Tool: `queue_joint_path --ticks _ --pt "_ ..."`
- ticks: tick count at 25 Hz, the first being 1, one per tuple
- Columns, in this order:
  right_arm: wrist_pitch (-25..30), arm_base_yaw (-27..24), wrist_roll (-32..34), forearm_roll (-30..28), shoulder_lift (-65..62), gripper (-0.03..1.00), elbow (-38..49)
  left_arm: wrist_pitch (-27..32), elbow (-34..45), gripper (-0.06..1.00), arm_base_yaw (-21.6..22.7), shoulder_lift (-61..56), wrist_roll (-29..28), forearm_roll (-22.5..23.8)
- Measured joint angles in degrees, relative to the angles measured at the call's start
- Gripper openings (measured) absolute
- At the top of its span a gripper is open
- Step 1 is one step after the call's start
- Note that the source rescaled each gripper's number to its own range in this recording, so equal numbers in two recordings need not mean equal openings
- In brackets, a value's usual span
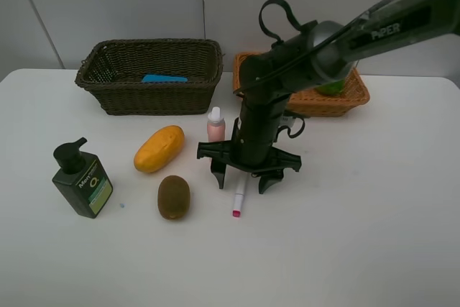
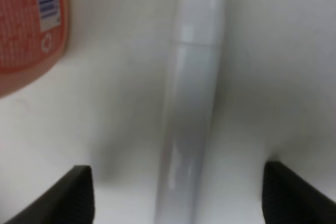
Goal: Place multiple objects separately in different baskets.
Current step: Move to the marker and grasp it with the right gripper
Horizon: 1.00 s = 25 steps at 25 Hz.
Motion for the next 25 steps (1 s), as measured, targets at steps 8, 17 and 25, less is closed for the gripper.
queue_joint_path --ticks 8,17,25 --pt "0.23 0.00 -0.20 0.05 0.27 0.01 0.00 0.00 0.00 1.00 0.00 0.00 0.00 0.06" --pt "0.53 0.00 -0.58 0.05 0.27 0.01 0.00 0.00 0.00 1.00 0.00 0.00 0.00 0.19" --pt "4.30 0.00 -0.82 -0.26 -2.02 0.01 0.00 0.00 0.00 1.00 0.00 0.00 0.00 0.19"
